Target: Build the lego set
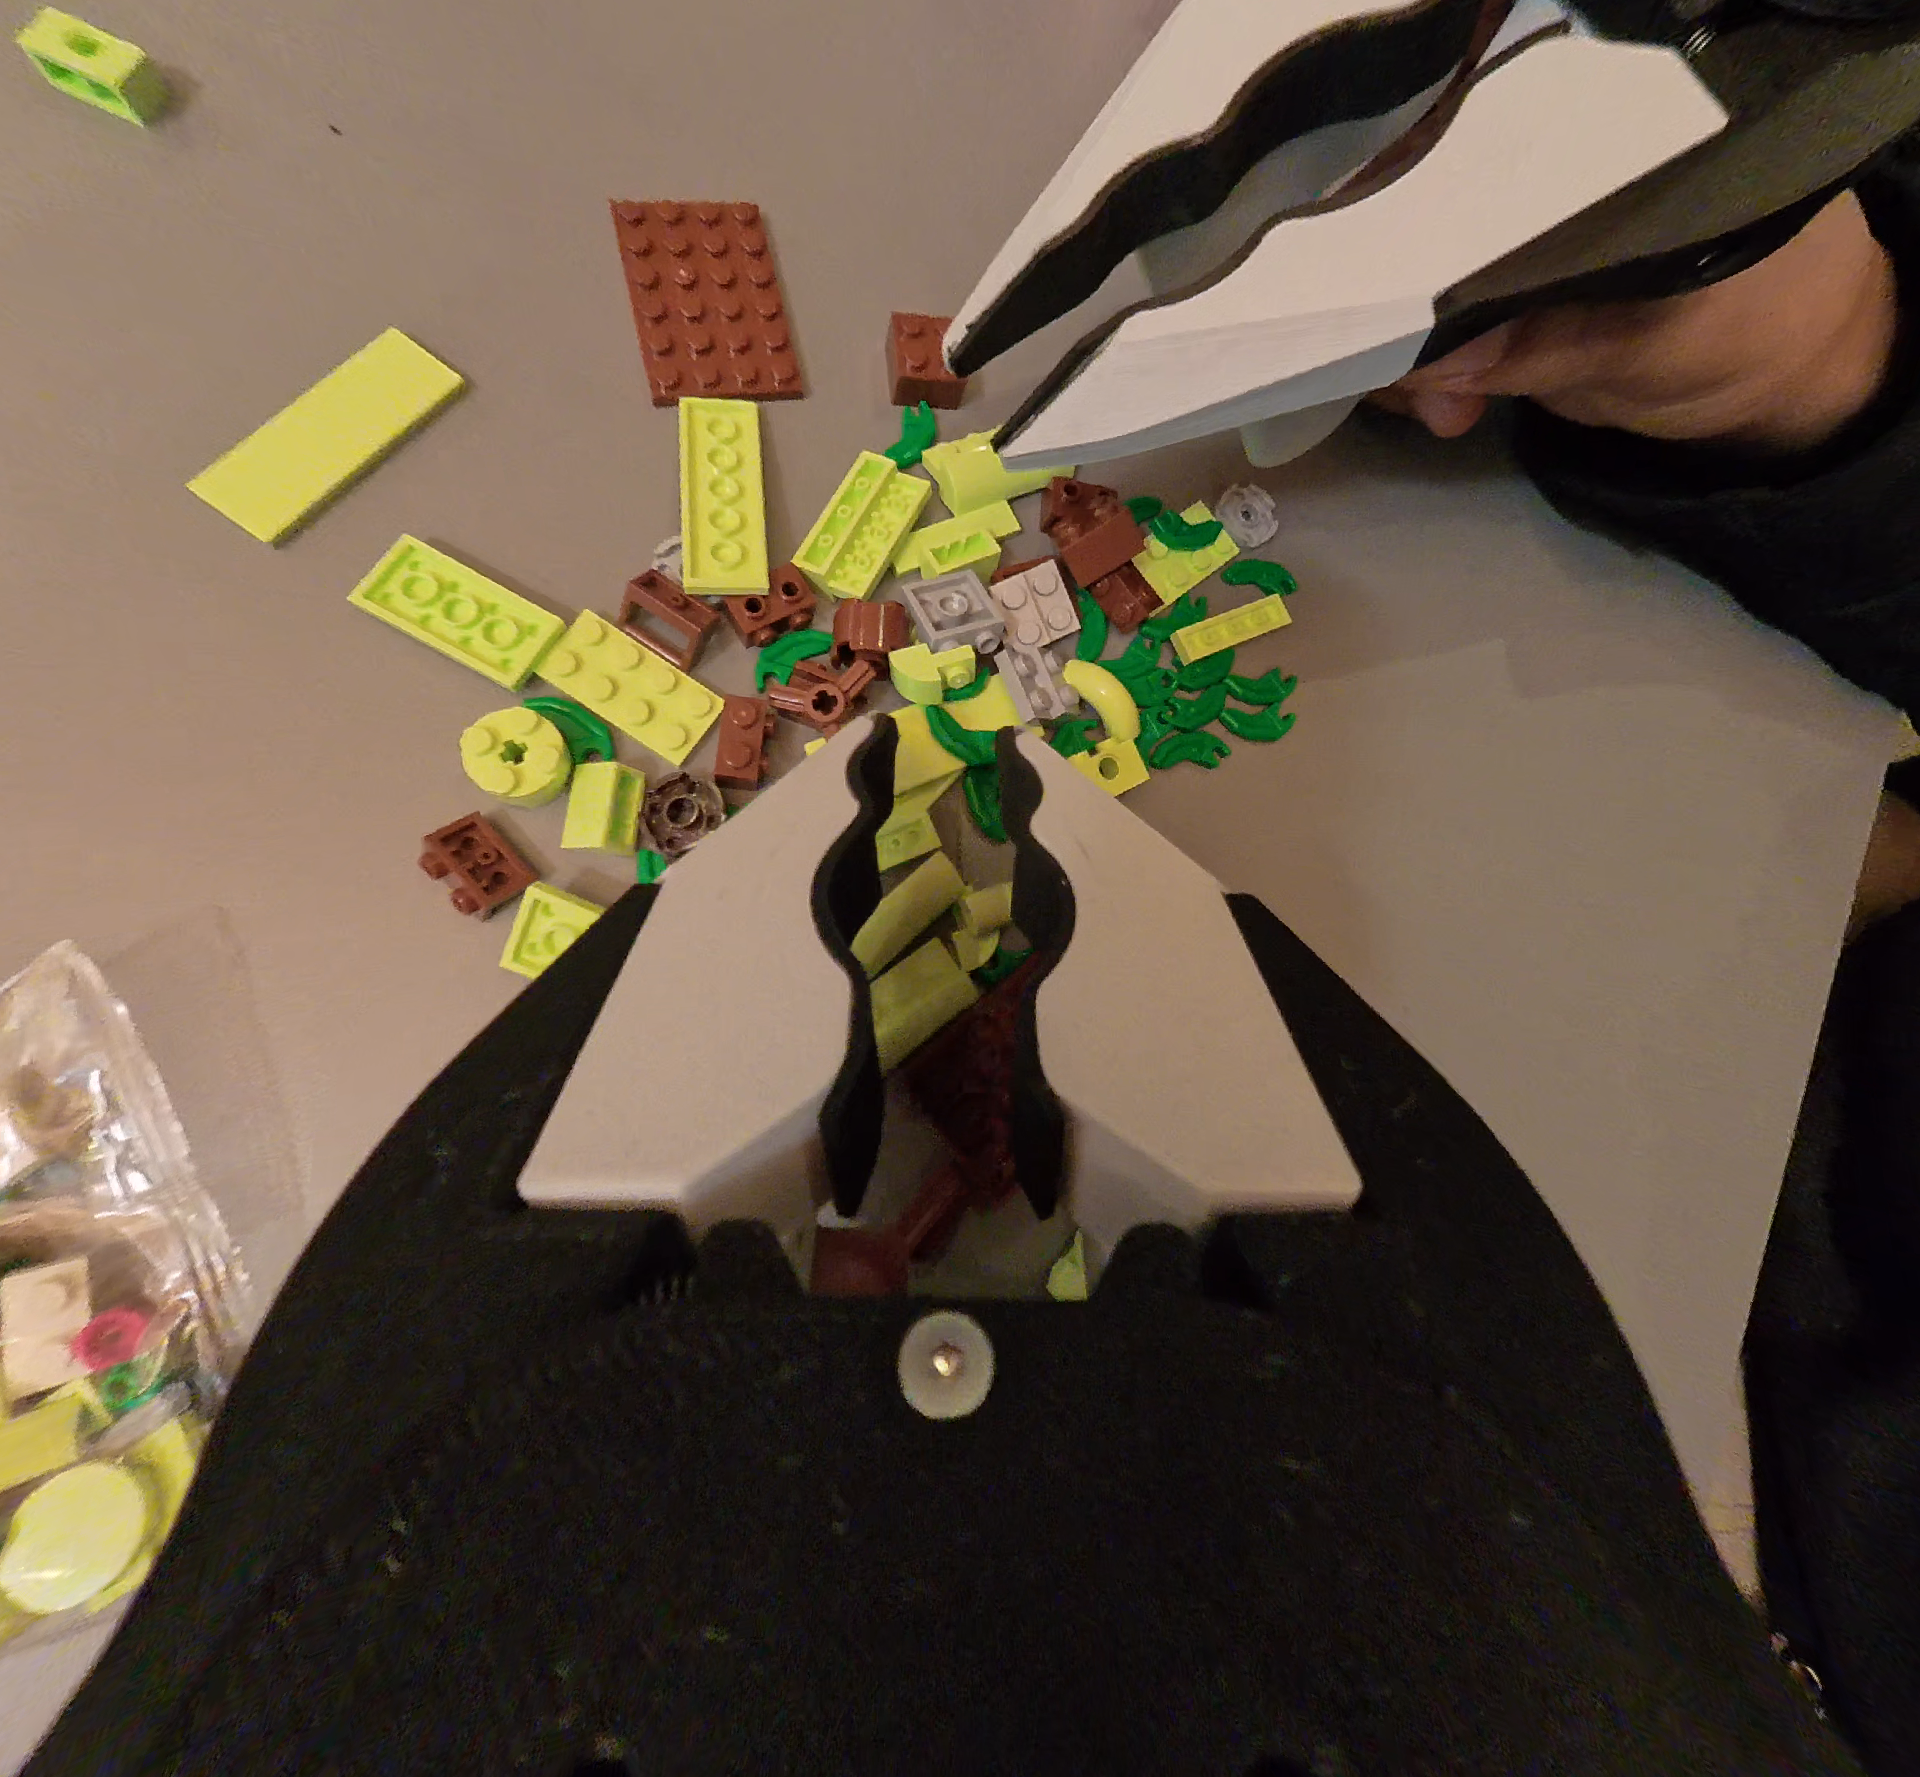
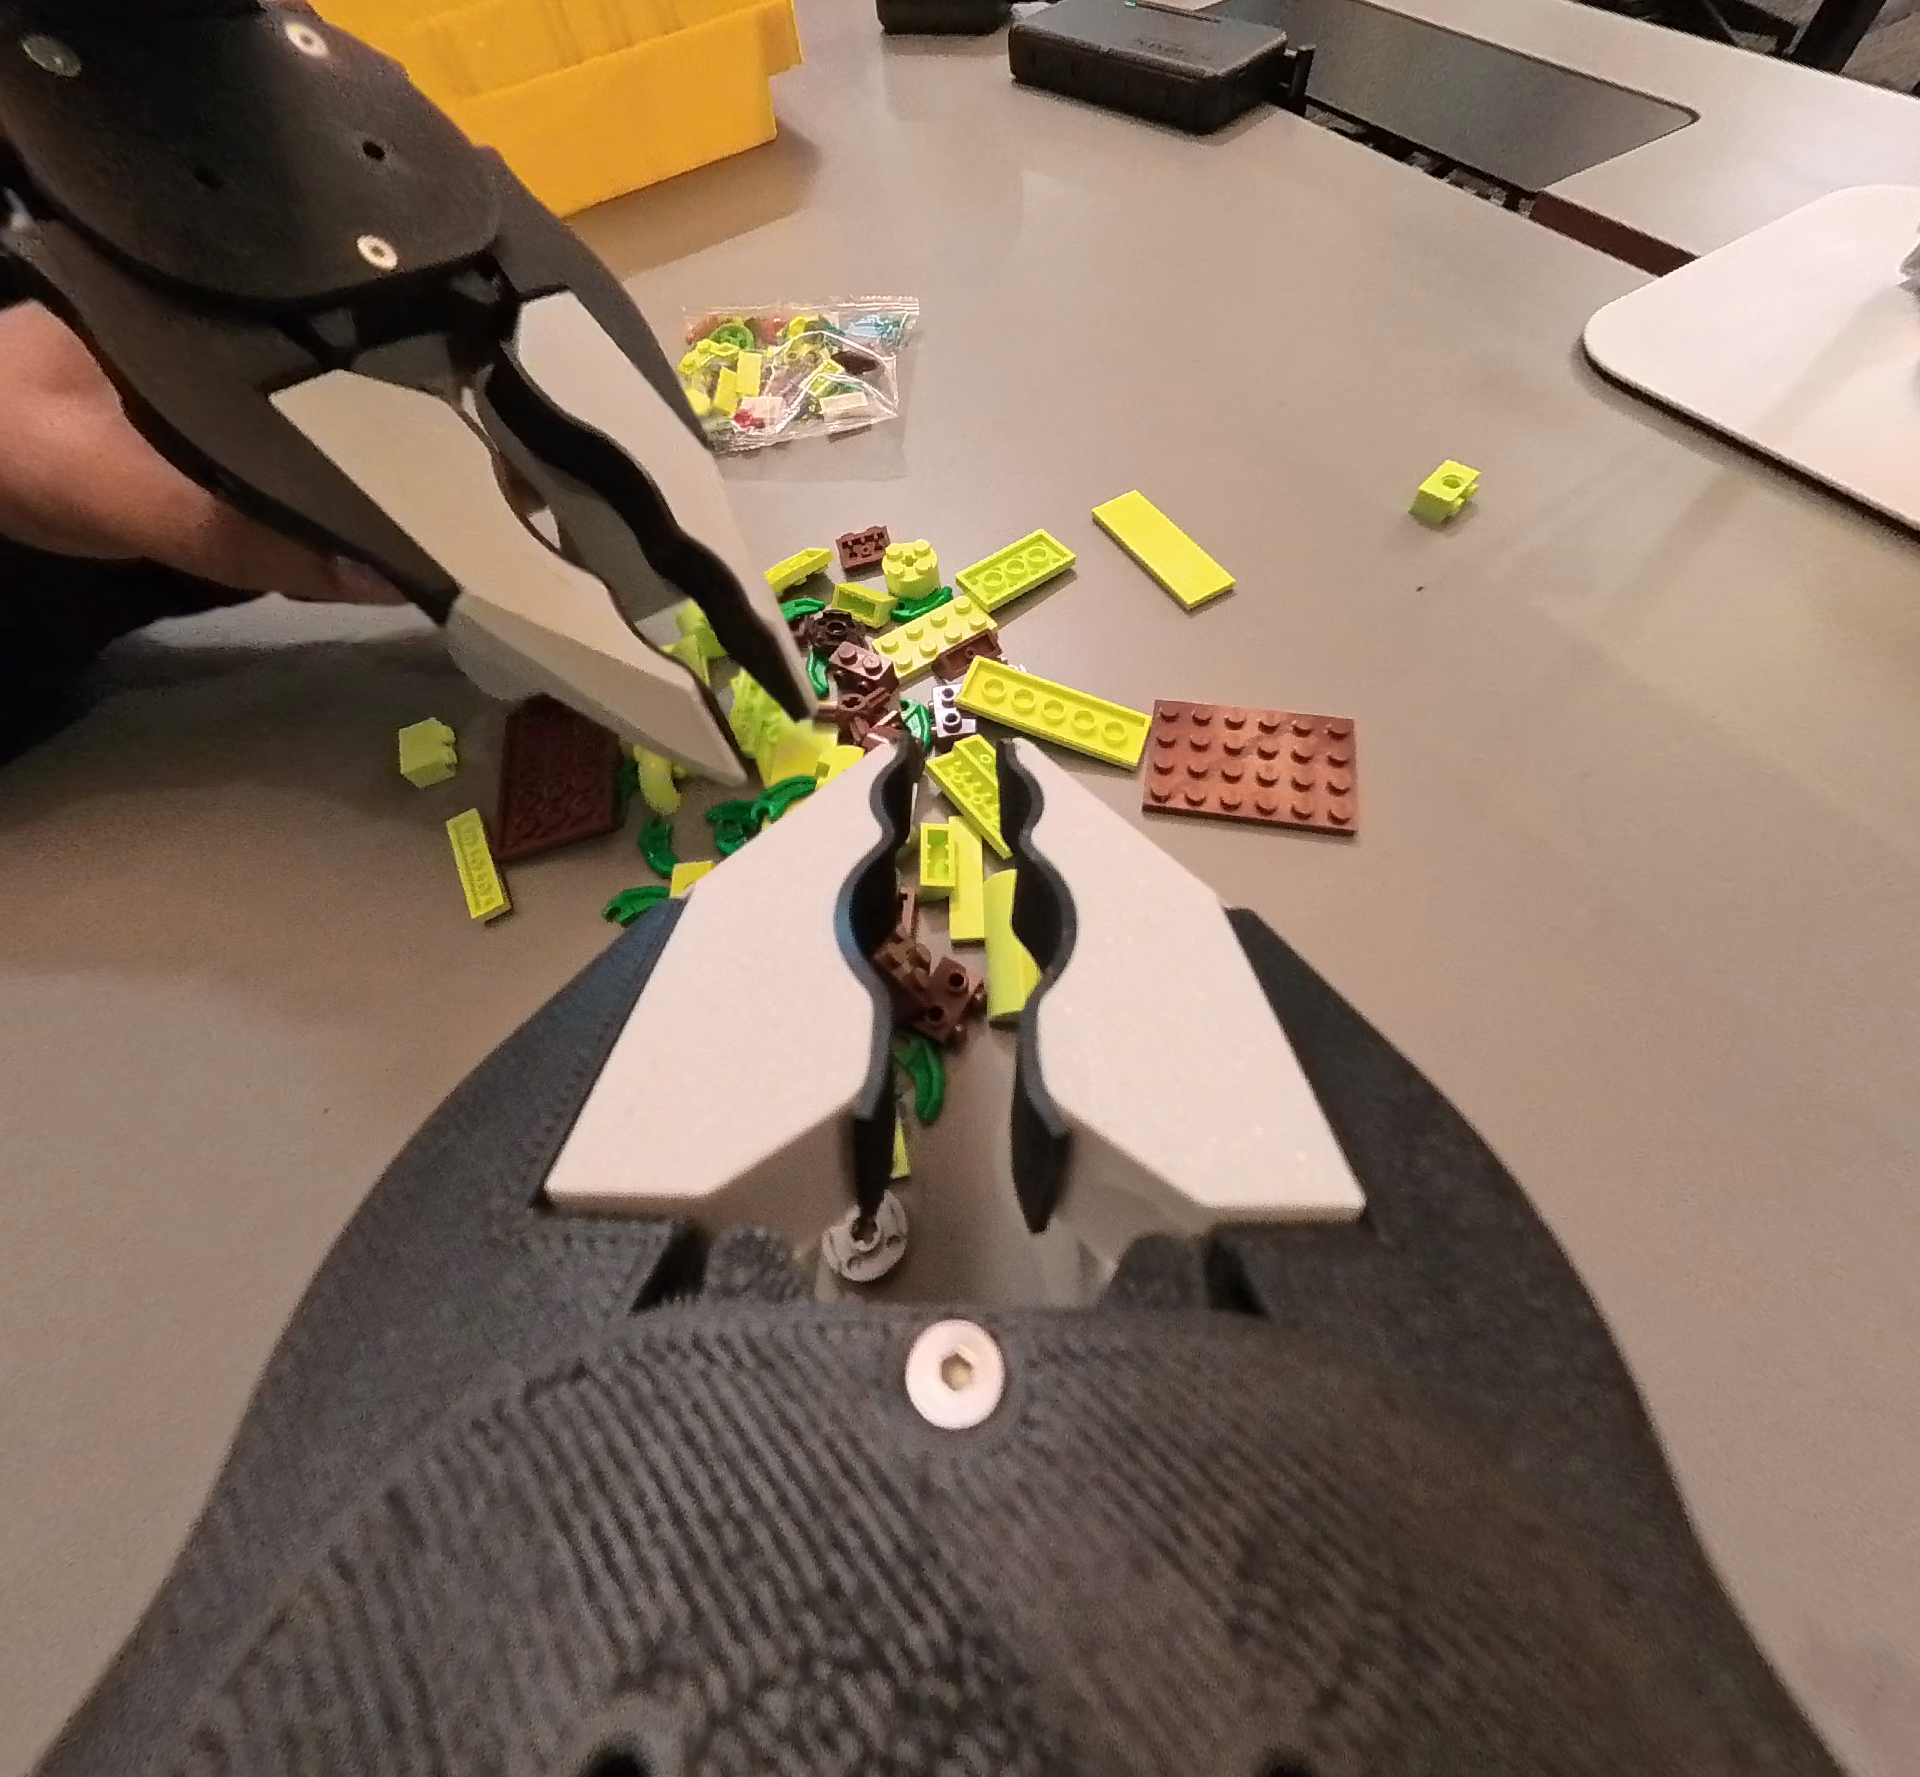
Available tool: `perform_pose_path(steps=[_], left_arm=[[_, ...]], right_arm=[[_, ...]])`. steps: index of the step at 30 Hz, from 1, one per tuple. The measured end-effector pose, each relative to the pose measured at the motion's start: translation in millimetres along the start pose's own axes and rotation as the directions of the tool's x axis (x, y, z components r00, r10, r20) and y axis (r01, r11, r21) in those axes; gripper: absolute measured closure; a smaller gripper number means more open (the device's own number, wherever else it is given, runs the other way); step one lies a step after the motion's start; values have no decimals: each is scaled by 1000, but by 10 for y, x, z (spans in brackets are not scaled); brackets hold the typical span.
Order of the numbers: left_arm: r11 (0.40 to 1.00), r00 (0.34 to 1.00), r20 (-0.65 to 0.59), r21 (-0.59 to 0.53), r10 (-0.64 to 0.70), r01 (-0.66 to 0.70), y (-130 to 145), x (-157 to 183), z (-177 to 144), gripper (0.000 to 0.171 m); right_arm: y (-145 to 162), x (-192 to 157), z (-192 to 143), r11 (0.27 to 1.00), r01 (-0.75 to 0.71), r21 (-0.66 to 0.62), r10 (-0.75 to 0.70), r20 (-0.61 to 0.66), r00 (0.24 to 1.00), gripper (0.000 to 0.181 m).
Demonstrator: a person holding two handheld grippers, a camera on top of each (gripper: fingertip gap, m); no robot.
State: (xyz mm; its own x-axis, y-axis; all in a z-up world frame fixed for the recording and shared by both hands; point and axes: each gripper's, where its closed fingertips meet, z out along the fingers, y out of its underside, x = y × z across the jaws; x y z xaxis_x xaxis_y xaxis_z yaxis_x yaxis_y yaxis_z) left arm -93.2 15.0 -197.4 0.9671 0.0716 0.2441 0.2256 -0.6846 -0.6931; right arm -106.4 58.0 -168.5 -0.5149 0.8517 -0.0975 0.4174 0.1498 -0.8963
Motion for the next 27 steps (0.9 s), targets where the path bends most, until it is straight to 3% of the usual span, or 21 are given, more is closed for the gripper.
perform_pose_path(steps=[7,10,12,16,21,27], left_arm=[[1000,998,57,-6,1,-1,22,-231,-314,146],[994,996,-58,-89,61,-66,190,-95,-440,136],[979,992,-56,-161,114,-122,341,-93,-510,130],[977,972,-211,-163,103,-139,394,169,-678,121],[946,973,-146,-247,179,-211,640,150,-607,119],[962,972,-132,-170,192,-214,634,147,-442,125]], right_arm=[[-18,9,-16,1000,-13,15,13,6,1000,168],[-19,7,-18,1000,-16,16,16,11,1000,167],[-14,4,-14,1000,-14,12,13,11,1000,167],[-7,0,-7,1000,-6,7,6,8,1000,167],[-3,2,-4,1000,-7,4,7,8,1000,166],[16,-1,12,1000,5,-10,-5,1,1000,166]])
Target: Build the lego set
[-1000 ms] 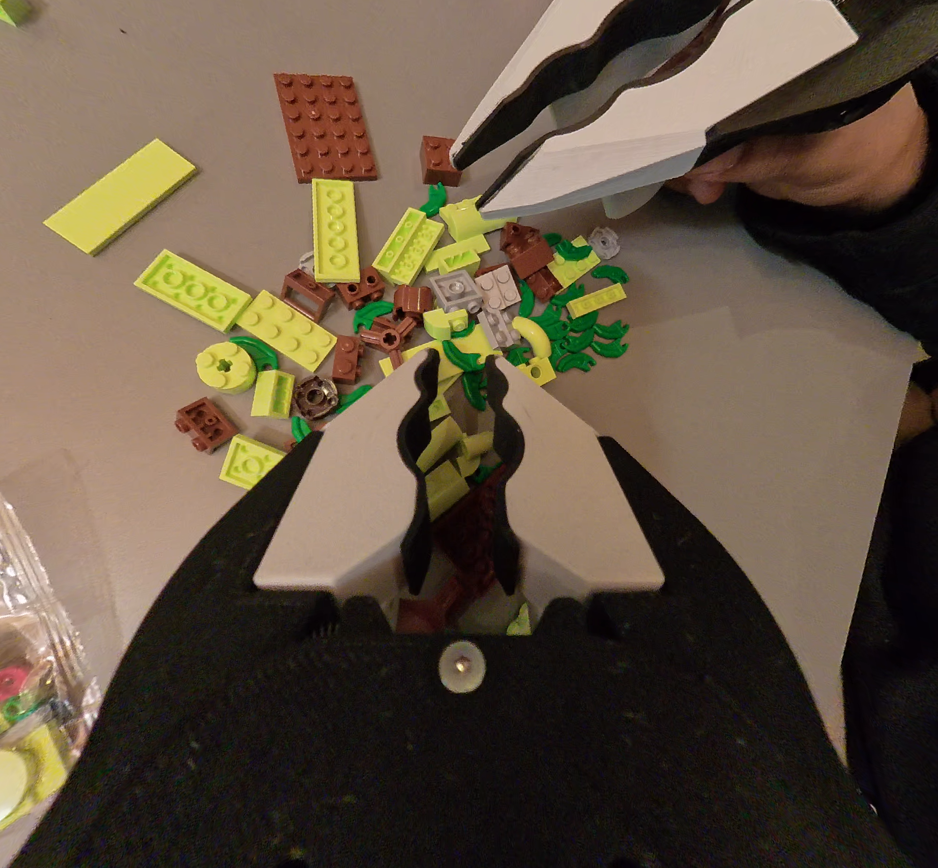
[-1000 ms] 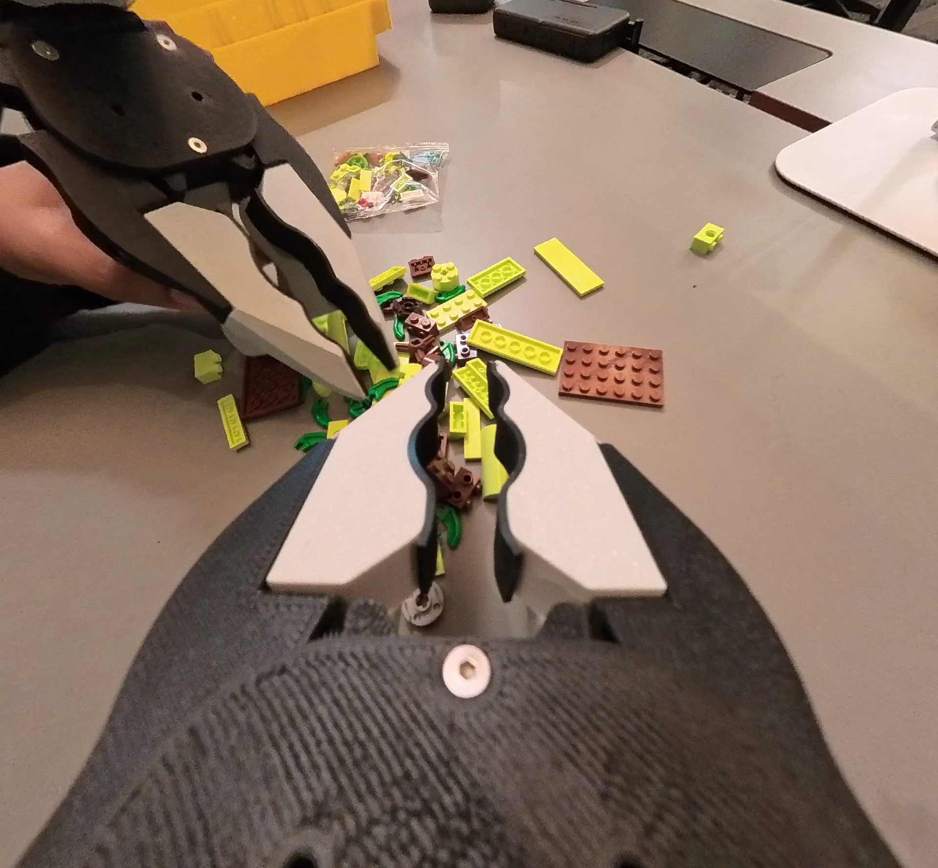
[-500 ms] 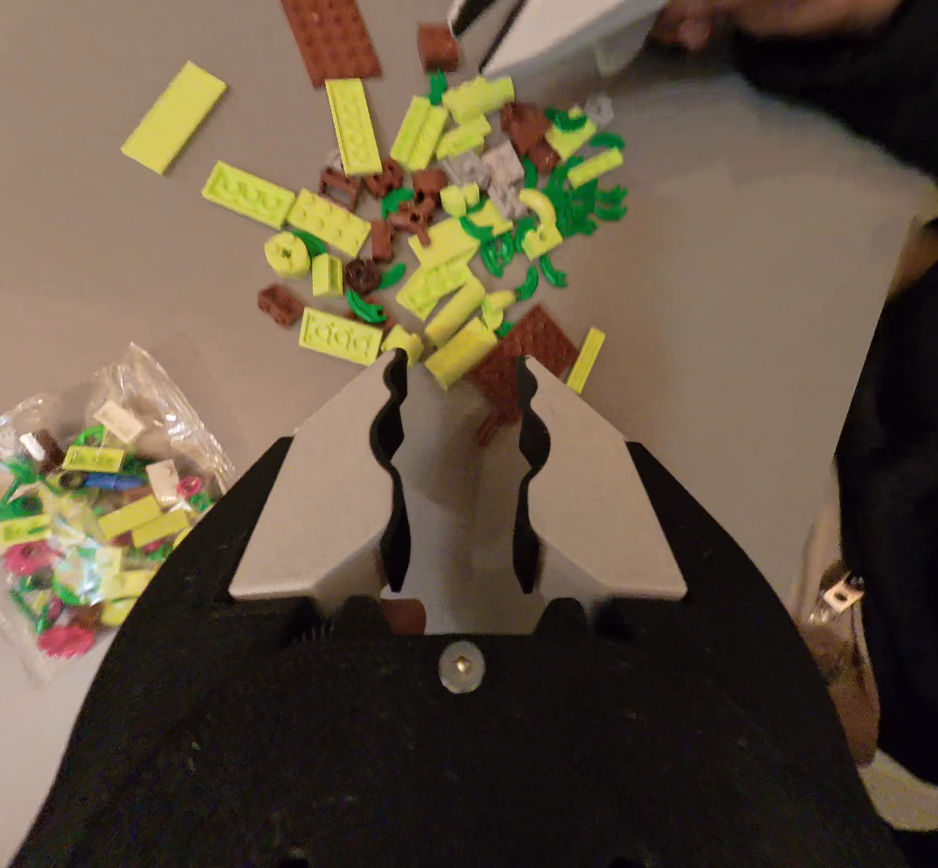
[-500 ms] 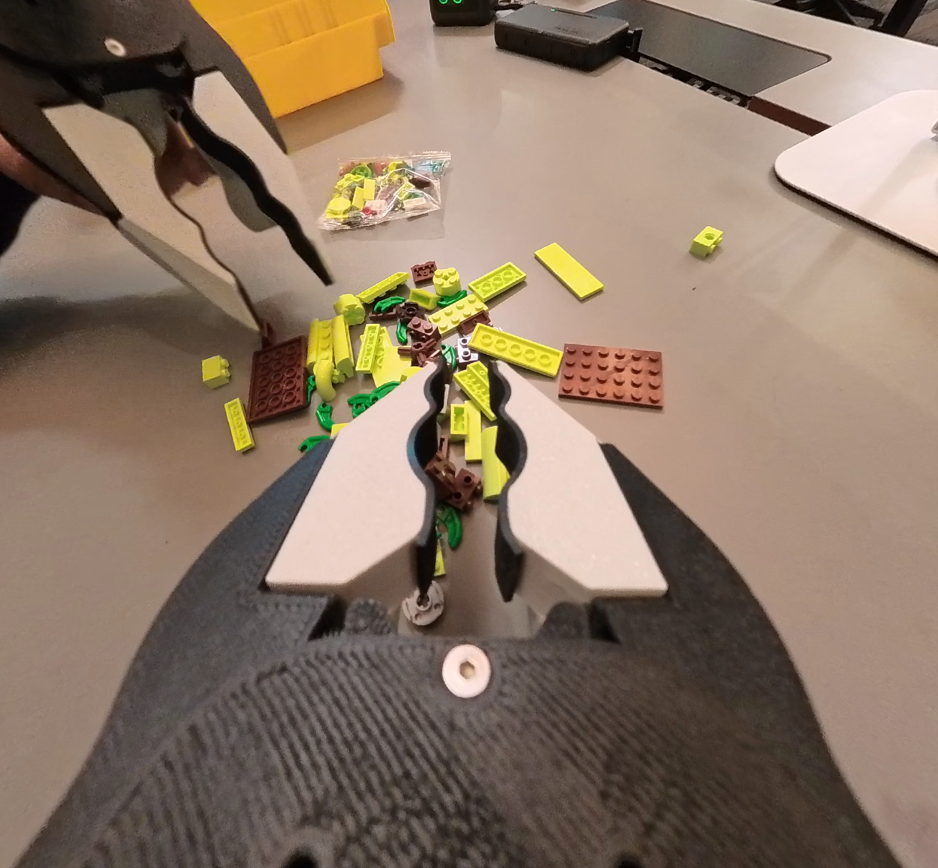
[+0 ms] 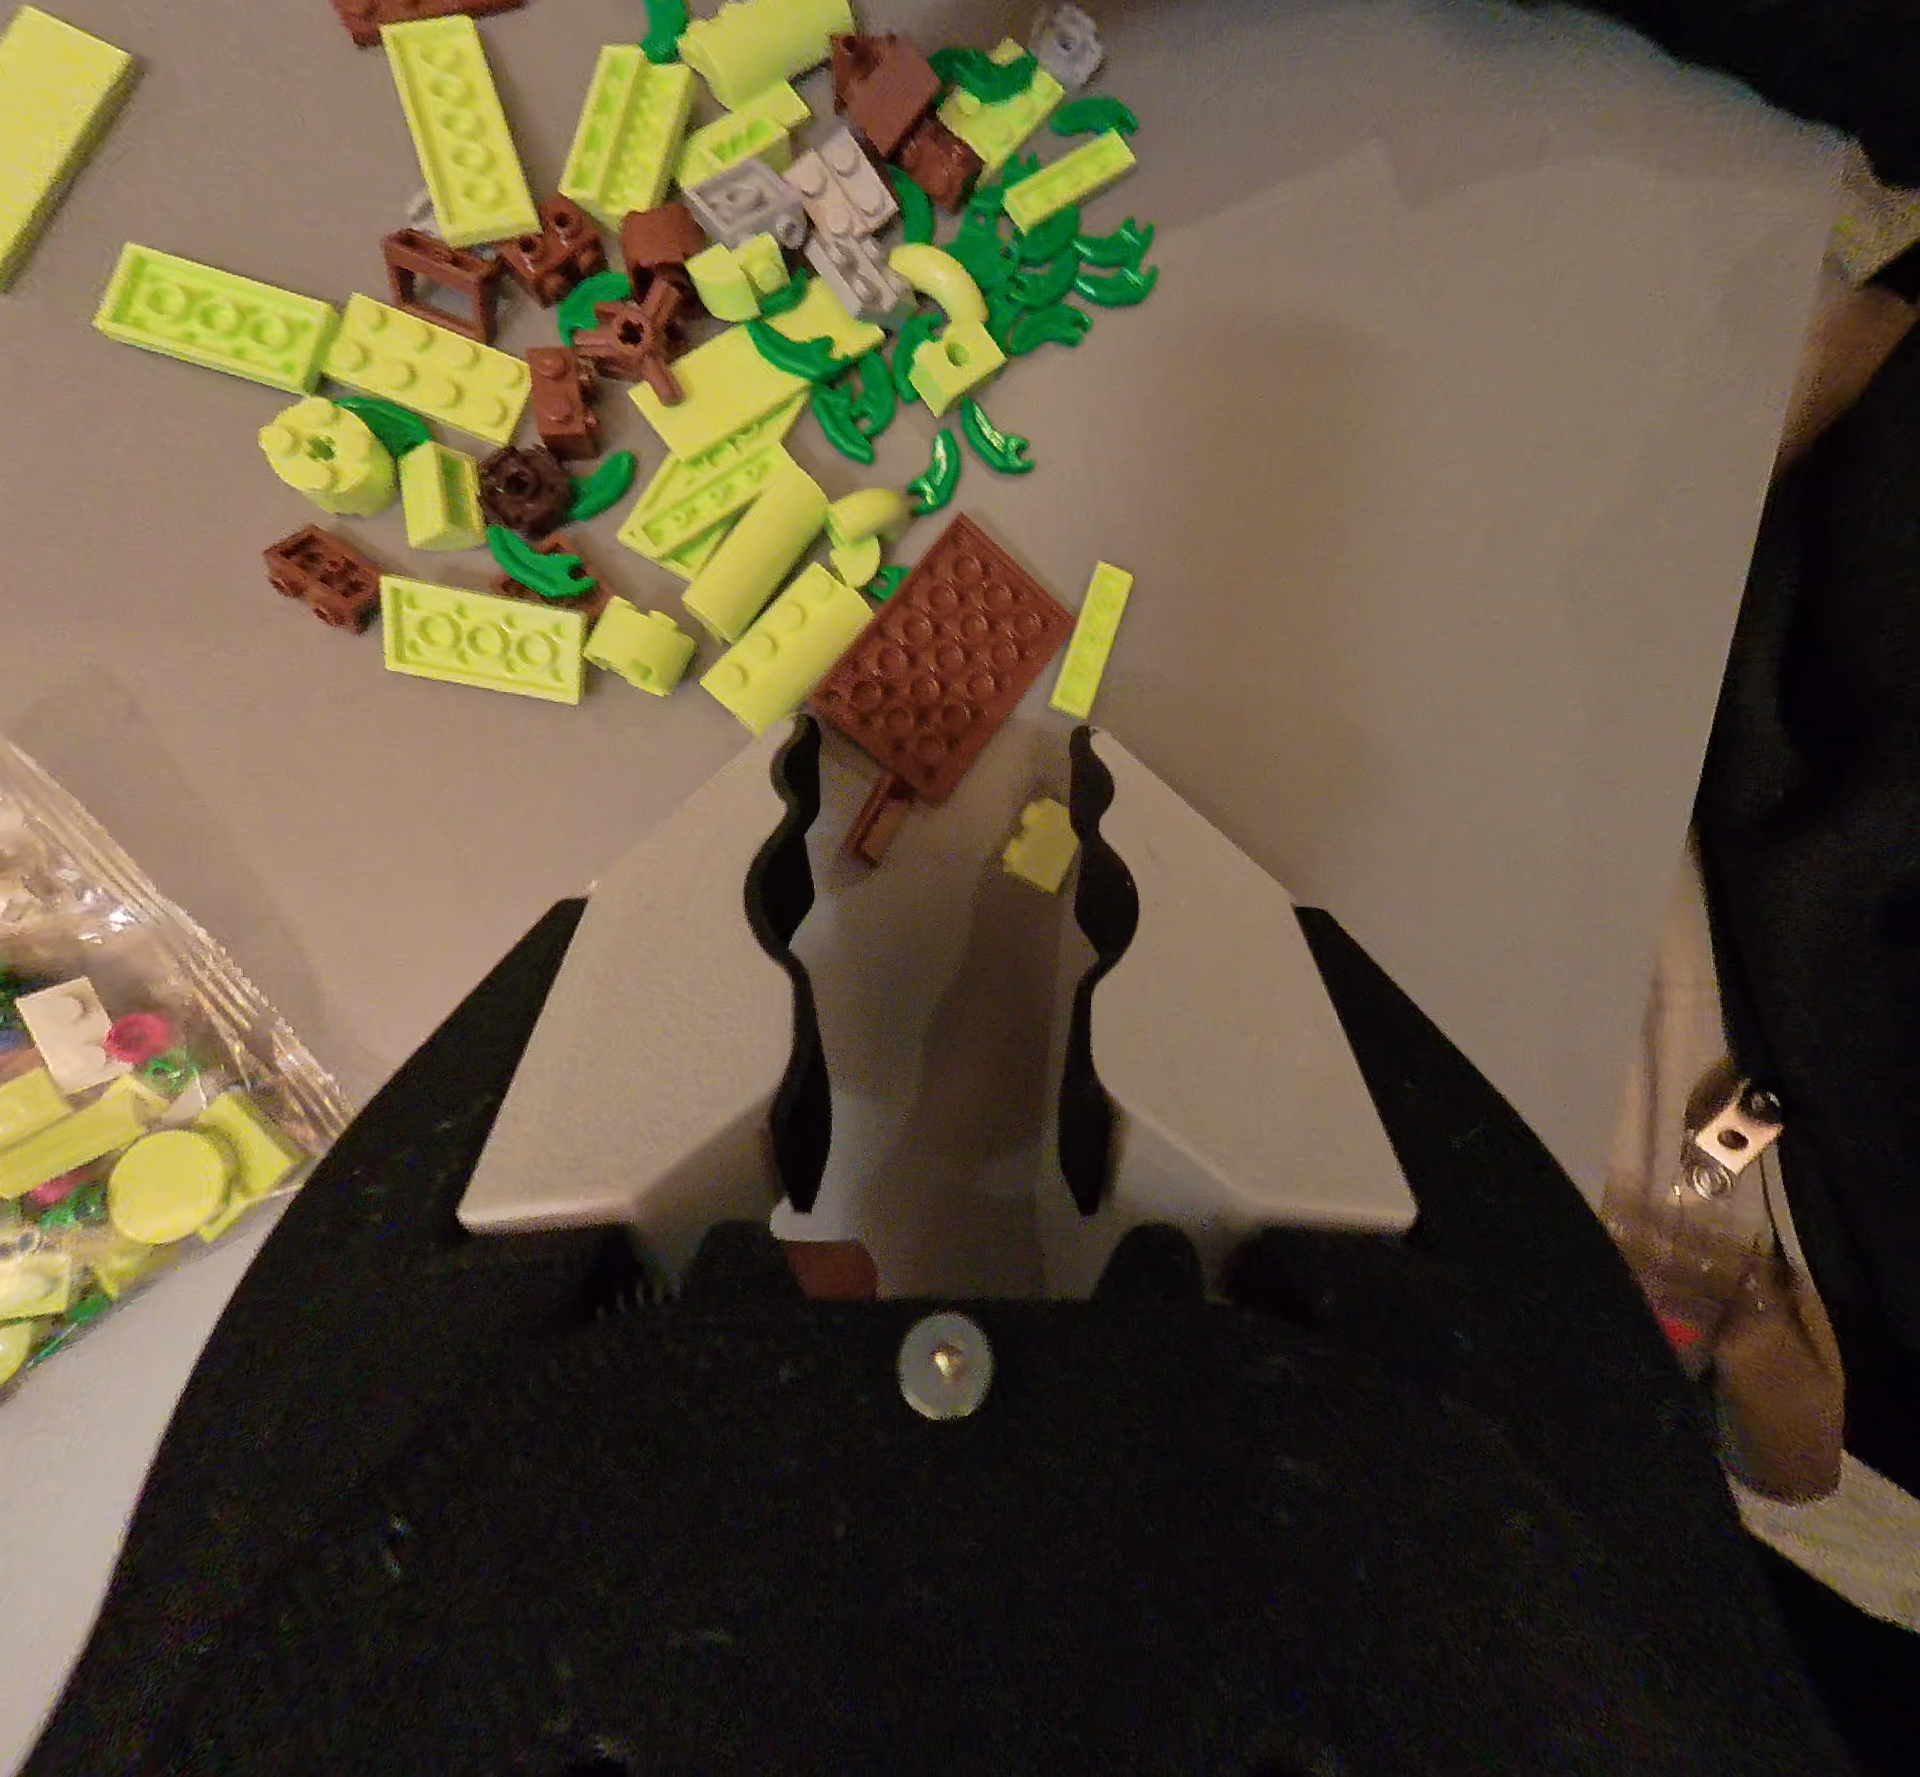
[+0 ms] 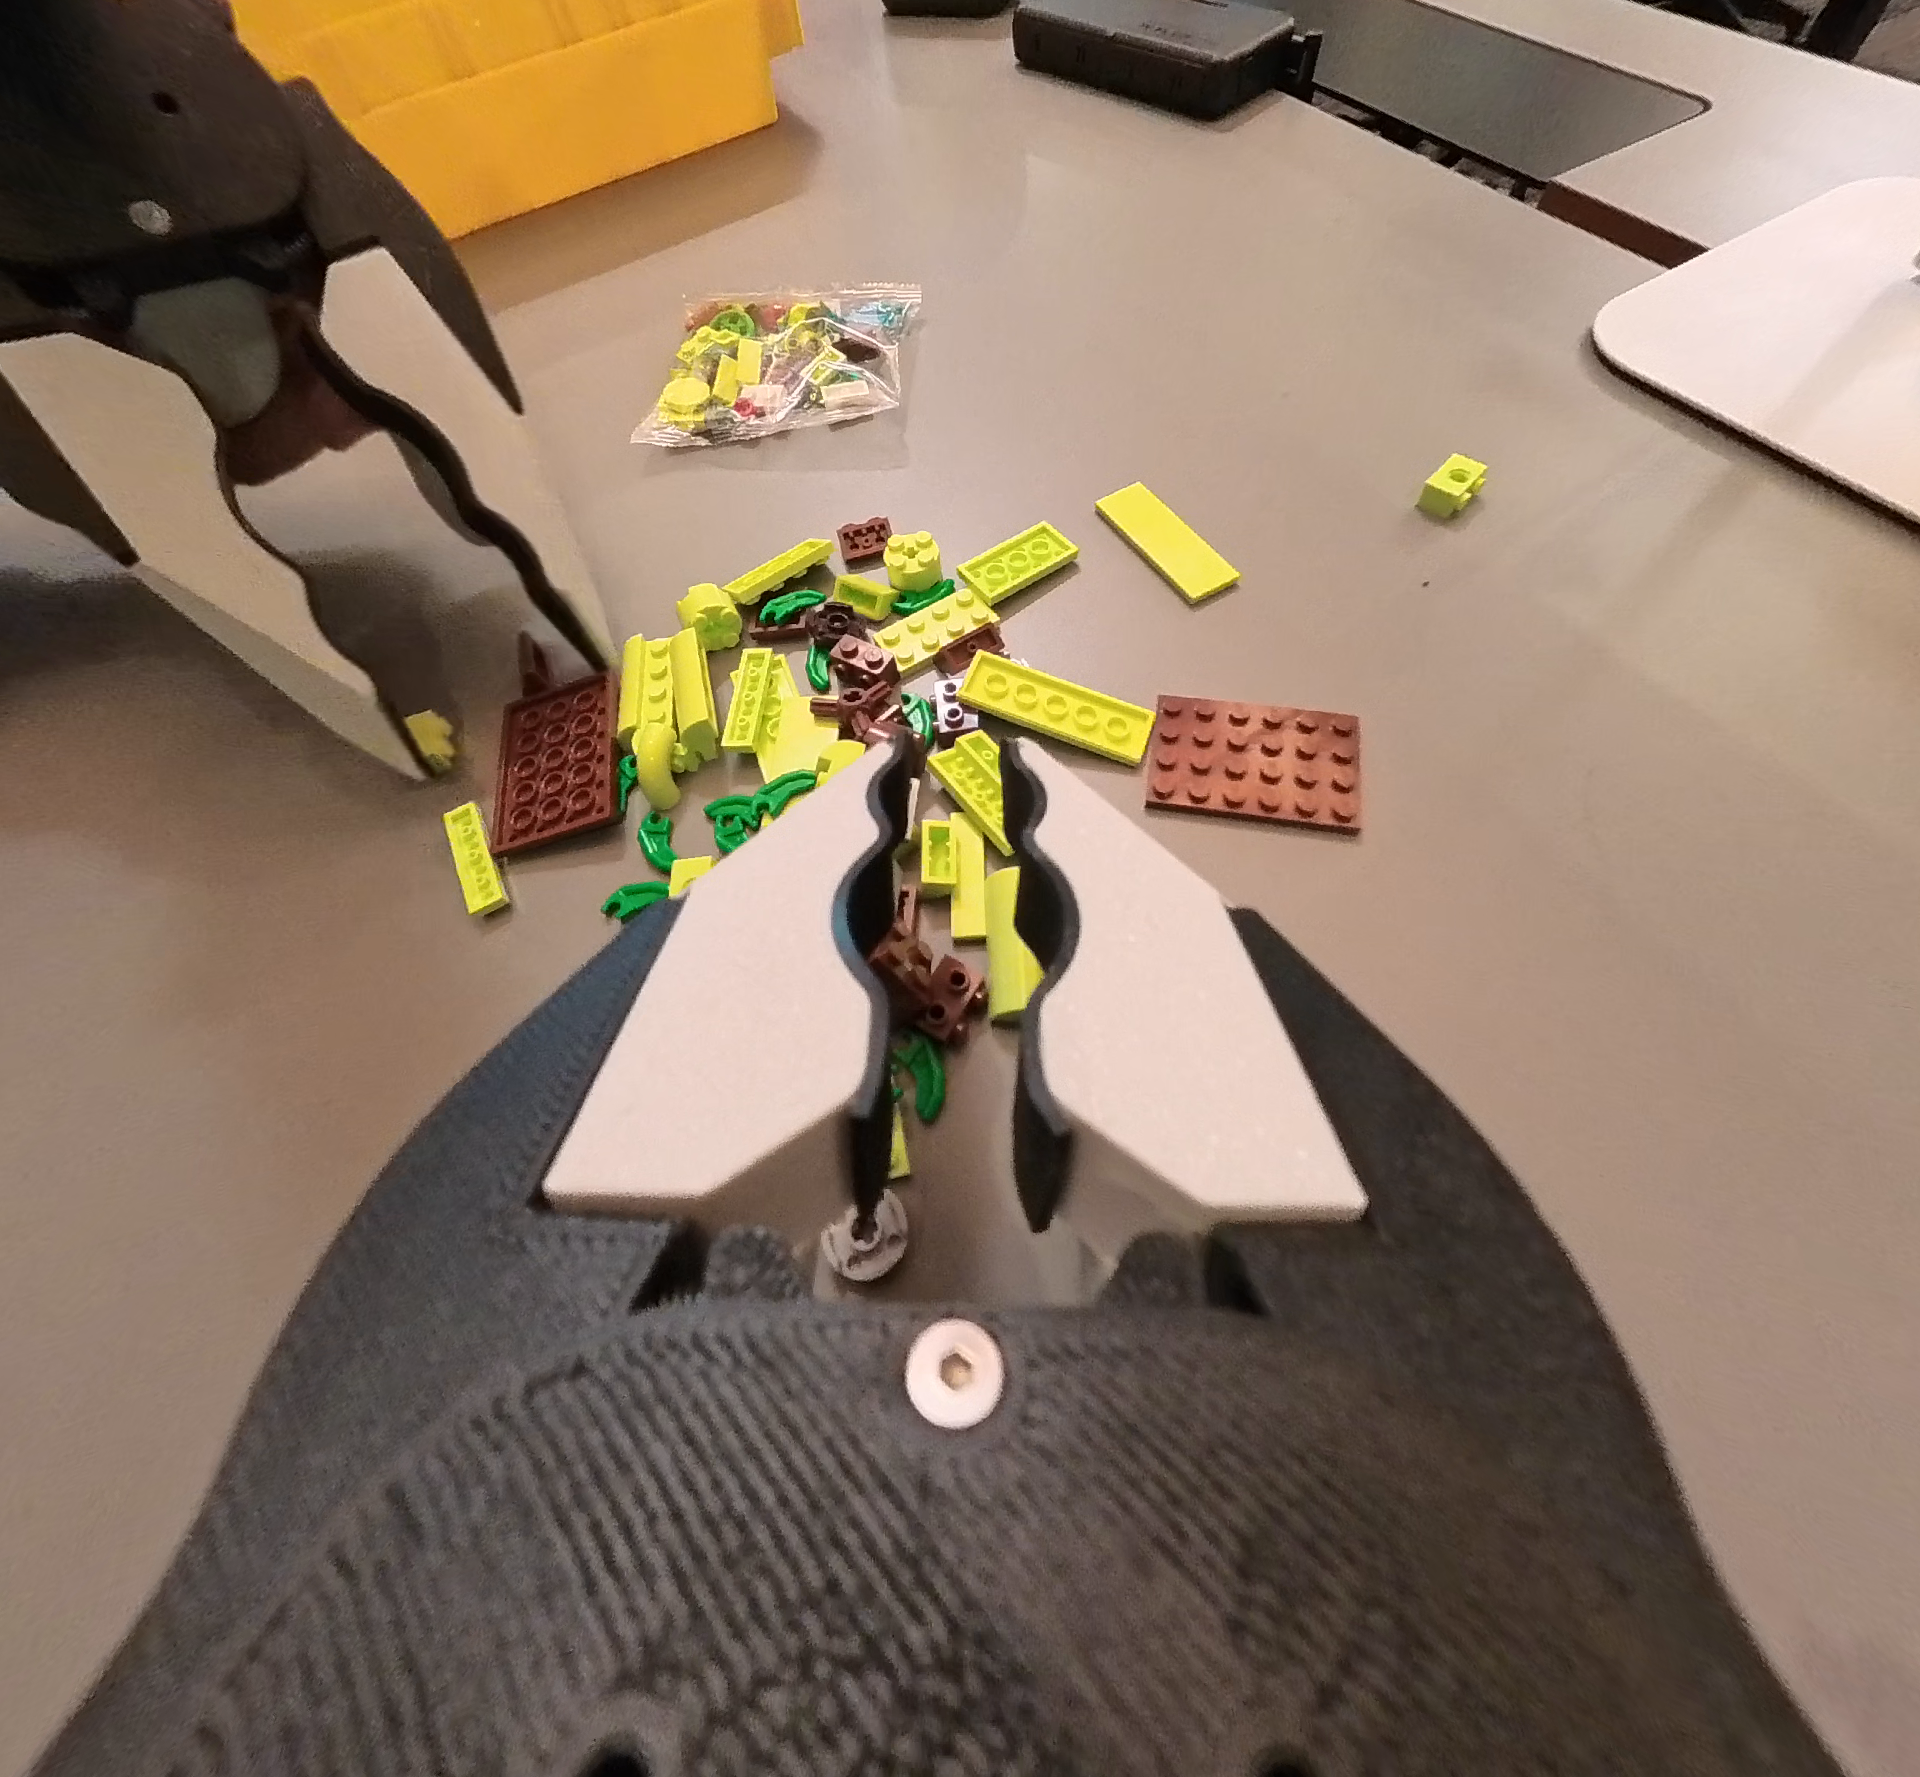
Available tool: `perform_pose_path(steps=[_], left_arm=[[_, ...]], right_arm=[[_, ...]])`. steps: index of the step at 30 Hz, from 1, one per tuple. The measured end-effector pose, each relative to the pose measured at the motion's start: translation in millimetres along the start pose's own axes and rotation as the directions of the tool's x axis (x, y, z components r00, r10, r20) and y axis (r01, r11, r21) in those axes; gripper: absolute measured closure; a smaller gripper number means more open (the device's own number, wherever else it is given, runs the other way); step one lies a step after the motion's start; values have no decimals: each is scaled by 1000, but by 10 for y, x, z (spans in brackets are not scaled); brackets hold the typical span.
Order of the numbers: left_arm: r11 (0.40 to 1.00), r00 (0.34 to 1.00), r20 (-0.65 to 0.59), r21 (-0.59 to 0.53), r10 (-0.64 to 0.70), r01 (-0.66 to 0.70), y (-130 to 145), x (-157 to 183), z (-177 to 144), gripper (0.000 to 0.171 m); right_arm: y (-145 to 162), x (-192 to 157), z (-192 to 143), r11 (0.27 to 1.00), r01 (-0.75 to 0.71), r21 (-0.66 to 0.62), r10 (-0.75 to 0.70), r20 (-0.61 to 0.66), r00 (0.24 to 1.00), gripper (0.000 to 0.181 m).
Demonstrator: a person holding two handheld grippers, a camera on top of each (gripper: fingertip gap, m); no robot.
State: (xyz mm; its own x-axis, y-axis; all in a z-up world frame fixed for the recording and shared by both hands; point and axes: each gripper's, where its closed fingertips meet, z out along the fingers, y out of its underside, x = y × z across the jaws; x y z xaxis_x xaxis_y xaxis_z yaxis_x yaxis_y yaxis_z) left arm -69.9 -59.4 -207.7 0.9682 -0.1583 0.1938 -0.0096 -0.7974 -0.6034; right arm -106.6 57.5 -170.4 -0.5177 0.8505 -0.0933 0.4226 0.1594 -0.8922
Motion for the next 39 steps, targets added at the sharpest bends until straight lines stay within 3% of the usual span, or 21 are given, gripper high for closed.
perform_pose_path(steps=[5,10,14,16,21,30,34,39], left_arm=[[999,1000,18,31,-17,16,-25,-51,50,132],[998,1000,16,56,-16,15,-58,-61,38,160],[998,1000,11,62,2,-3,-86,-30,52,171],[998,1000,5,61,10,-11,-90,-9,57,170],[995,999,-53,99,11,-5,-154,90,54,137],[998,1000,18,63,24,-25,-133,21,128,137],[998,998,38,53,45,-47,-115,-2,118,145],[991,999,30,130,39,-42,-216,-5,48,146]], right_arm=[[8,-4,7,1000,7,-6,-7,-3,1000,166],[2,-10,3,1000,10,-3,-10,0,1000,167],[-1,-15,1,1000,13,-1,-13,0,1000,167],[0,-16,1,1000,15,-1,-15,0,1000,167],[2,-18,2,1000,18,-3,-18,-2,1000,167],[3,-24,5,1000,23,-5,-23,-3,1000,167],[4,-28,6,1000,27,-6,-27,-5,1000,167],[-2,-29,2,1000,28,-2,-28,-5,1000,168]])
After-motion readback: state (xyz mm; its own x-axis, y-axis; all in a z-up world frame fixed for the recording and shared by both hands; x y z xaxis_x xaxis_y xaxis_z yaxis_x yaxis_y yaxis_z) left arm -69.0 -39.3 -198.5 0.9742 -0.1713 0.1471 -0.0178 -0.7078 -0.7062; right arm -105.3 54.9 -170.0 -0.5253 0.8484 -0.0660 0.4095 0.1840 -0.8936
